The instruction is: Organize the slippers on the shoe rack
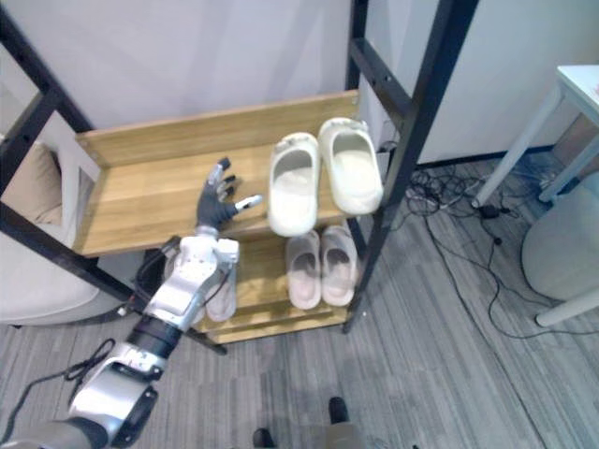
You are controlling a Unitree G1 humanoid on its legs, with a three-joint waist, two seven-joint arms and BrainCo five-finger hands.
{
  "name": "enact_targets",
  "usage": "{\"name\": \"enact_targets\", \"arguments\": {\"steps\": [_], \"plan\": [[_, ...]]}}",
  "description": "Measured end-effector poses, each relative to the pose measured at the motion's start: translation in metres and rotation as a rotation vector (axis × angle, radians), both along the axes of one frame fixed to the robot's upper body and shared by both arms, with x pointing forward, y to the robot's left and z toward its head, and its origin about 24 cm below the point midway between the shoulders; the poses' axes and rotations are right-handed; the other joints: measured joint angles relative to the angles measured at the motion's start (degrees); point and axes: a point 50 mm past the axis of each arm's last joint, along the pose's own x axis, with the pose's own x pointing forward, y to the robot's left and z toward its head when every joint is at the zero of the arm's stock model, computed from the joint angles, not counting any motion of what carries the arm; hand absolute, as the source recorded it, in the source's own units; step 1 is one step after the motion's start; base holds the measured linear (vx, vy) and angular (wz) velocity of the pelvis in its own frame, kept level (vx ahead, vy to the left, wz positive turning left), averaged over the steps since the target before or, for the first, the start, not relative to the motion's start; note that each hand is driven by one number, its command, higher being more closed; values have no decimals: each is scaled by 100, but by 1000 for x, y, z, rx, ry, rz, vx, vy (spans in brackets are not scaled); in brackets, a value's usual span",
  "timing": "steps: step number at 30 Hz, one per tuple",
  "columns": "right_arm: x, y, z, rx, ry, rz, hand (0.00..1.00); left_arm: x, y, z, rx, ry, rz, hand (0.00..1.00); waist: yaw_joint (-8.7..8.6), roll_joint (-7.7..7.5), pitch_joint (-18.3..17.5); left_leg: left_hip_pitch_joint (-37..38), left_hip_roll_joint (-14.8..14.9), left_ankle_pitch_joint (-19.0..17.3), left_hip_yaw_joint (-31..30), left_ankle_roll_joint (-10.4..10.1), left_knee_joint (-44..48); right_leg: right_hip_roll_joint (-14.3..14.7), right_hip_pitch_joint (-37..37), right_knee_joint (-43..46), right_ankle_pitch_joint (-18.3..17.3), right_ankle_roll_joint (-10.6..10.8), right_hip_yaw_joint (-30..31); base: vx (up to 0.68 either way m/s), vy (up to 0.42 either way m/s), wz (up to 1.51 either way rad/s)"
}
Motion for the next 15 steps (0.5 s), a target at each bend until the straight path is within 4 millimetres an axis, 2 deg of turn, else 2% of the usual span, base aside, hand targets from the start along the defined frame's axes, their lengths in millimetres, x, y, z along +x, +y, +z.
{"name": "enact_targets", "arguments": {"steps": [6,15], "plan": [[0,2,-1,-1,9,11,0,-12,-12,-10,-36,15,-89,0,68,-40,-131,-6,-3,0,-43,0,-3,-13,11,-66,4,-8,-61,-11,-7,5],[3,2,-3,5,20,19,0,-17,-51,-12,-44,24,-253,0,47,-104,-212,1,-29,-2,-160,-3,-27,-9,157,-280,61,-28,-142,6,-13,6]]}}
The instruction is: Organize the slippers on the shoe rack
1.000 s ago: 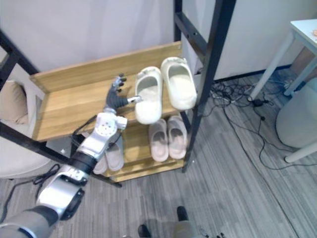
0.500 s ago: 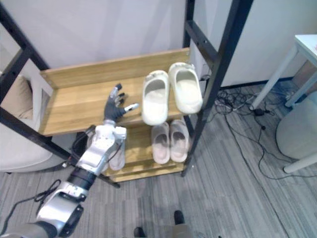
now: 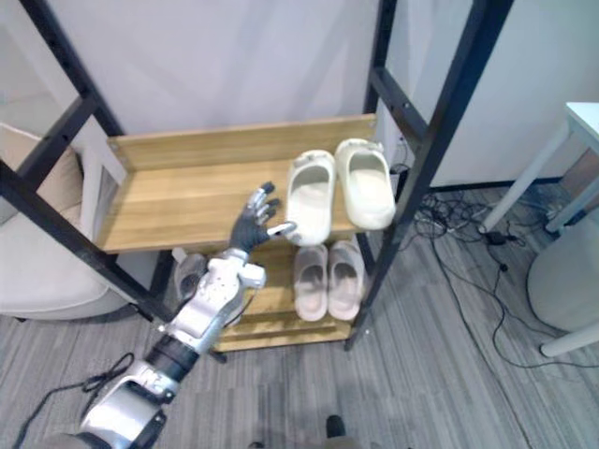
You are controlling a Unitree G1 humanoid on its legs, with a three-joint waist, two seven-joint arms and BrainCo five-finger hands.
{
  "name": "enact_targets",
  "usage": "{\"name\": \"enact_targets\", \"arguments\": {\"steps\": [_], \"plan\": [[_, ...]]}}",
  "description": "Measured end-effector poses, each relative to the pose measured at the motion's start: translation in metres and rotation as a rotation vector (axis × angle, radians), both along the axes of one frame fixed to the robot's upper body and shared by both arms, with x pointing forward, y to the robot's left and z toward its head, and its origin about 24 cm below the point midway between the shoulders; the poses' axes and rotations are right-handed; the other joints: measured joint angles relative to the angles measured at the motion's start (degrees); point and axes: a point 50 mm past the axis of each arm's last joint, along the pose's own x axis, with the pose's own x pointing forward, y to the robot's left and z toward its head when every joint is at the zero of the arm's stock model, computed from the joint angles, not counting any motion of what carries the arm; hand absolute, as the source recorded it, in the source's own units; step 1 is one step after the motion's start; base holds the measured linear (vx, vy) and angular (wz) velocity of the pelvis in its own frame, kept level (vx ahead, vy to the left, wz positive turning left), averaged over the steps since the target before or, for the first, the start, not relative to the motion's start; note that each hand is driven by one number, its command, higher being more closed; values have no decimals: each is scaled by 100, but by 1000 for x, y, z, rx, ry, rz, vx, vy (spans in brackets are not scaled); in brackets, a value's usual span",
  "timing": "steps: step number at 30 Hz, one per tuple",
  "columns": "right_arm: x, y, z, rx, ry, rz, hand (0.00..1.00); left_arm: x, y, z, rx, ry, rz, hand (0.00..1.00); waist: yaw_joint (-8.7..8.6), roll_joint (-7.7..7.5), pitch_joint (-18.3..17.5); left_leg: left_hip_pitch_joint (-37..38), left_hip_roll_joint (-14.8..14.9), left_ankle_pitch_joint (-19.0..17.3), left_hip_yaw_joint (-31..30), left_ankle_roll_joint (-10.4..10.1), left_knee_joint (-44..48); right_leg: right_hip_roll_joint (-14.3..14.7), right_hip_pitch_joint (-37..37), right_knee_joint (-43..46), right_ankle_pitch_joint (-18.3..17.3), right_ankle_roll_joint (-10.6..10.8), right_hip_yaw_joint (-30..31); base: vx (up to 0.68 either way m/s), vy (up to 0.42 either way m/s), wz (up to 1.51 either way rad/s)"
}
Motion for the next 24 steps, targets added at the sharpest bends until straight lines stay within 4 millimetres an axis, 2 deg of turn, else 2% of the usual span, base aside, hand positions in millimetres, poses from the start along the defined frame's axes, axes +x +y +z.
{"name": "enact_targets", "arguments": {"steps": [10,24], "plan": [[4,0,-2,0,8,-8,0,11,-15,2,25,21,-38,0,-45,-27,1,8,-16,-2,6,-2,-2,4,33,-79,43,1,31,-3,-2,0],[2,1,-2,-3,10,-53,0,29,6,6,63,28,57,0,-76,-37,2,85,9,-57,182,-76,-63,30,-15,-97,84,15,224,-19,-13,-7]]}}
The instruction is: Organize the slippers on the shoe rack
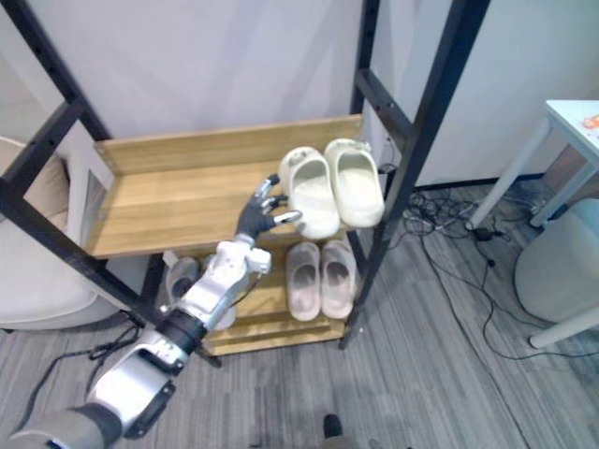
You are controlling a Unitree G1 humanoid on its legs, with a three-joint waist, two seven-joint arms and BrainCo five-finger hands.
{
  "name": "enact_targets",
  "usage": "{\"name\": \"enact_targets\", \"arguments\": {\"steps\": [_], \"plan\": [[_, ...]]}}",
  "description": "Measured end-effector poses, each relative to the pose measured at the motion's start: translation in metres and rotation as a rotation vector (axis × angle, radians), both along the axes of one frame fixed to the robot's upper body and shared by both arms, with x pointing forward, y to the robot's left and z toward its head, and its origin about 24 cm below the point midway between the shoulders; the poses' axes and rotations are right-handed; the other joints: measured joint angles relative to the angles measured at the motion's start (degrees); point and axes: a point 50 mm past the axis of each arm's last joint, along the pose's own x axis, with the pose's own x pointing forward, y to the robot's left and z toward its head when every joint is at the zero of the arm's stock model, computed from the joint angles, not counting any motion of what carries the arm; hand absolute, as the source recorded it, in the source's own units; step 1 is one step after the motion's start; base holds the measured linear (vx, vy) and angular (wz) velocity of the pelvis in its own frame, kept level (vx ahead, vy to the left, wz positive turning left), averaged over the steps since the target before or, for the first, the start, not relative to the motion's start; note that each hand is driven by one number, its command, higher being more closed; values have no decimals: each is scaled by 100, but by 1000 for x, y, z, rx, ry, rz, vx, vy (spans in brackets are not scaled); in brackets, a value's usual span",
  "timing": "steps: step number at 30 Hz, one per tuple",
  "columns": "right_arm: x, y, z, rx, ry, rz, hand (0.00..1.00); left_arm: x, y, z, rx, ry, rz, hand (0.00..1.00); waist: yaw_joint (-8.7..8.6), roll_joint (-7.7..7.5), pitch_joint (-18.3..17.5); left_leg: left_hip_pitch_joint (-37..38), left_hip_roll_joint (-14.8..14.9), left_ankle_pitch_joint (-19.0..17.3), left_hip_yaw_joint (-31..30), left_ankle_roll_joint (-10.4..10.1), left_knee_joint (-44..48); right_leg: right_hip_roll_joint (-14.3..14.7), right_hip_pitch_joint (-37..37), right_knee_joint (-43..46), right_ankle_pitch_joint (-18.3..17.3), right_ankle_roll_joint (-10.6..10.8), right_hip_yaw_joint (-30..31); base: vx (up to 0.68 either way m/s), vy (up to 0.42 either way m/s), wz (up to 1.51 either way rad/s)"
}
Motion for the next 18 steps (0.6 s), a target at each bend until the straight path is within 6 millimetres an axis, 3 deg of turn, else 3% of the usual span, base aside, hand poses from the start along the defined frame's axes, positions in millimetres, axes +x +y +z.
{"name": "enact_targets", "arguments": {"steps": [7,12,15,18], "plan": [[8,0,1,2,-19,6,0,-4,3,4,-29,-7,-2,0,0,5,1,-2,-6,14,-33,20,1,17,13,24,-3,0,-45,1,-13,1],[19,0,2,6,-45,19,0,-28,-4,6,-97,-42,-104,0,50,8,2,-3,-33,43,-123,60,4,-12,64,25,-4,0,-139,-26,-24,11],[25,-4,4,4,-60,44,0,-55,-10,9,-142,-66,-255,0,114,19,-5,-4,-64,62,-208,85,8,-56,83,25,-18,-3,-221,-65,-17,11],[36,-7,6,0,-81,85,0,-76,-14,-10,-183,16,-371,0,153,21,-6,-5,-94,73,-239,103,4,-90,88,25,-19,1,-259,-39,-6,4]]}}
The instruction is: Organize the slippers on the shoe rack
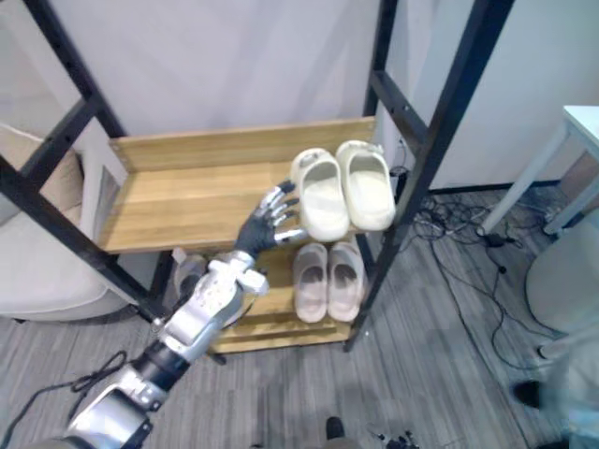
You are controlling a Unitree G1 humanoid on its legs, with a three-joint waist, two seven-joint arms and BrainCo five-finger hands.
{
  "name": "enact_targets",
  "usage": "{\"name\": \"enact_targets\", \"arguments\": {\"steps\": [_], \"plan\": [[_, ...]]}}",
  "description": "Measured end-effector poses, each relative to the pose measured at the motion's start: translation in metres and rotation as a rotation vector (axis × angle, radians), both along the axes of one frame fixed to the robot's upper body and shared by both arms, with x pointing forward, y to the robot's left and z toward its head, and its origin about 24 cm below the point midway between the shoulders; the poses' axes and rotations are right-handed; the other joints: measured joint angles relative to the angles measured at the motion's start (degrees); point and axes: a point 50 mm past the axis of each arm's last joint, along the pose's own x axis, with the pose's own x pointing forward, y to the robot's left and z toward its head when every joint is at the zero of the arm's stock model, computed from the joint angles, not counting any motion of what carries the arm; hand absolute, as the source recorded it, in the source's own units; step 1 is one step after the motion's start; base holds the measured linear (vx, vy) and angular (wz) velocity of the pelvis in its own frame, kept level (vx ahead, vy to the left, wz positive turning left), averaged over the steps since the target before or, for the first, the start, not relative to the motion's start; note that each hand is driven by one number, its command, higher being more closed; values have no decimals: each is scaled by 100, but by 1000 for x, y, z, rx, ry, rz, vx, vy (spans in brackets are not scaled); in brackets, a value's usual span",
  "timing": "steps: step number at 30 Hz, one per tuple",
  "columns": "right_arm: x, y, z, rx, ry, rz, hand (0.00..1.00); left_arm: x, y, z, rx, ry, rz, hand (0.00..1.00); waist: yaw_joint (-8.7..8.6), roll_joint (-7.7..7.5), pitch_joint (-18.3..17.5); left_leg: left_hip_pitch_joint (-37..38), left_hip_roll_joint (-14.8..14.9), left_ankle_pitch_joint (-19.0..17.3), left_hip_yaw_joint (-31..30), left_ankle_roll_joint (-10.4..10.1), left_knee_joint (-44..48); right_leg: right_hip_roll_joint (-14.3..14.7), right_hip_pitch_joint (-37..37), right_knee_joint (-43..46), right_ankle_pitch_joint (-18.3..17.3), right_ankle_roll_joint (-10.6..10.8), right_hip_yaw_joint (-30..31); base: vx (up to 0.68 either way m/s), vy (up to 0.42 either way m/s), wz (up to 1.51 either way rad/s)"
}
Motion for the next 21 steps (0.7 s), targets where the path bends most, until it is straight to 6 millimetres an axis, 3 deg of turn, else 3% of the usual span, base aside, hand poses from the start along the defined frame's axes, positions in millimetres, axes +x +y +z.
{"name": "enact_targets", "arguments": {"steps": [4,8,12,14,16,21], "plan": [[4,-1,1,1,-6,17,0,-22,-4,-28,-8,115,-93,0,16,-2,0,-7,-23,6,-99,10,-4,-28,35,1,-21,20,-93,-14,-11,13],[3,5,-3,20,25,48,0,-45,1,-68,48,266,-137,0,93,-11,-3,-1,-21,6,-202,10,-3,-26,101,1,-68,23,-163,12,-15,13],[11,9,-2,21,15,81,0,-58,21,-127,239,457,-62,0,128,-33,0,0,-13,6,-239,9,-2,-14,76,95,-140,23,-183,-1,-11,2],[11,10,-3,25,16,82,0,-61,29,-141,279,513,-34,0,127,-52,-12,0,-13,6,-266,9,-1,-15,81,113,-163,35,-196,2,-16,7],[13,12,-3,27,14,88,0,-69,45,-170,369,628,45,0,138,-118,-27,0,-14,6,-267,9,0,-15,78,123,-171,36,-193,-1,-9,2],[9,17,-6,37,42,78,0,-88,79,-207,494,801,212,0,168,-245,-105,5,-13,6,-257,9,9,-13,80,121,-171,36,-159,0,0,0]]}}
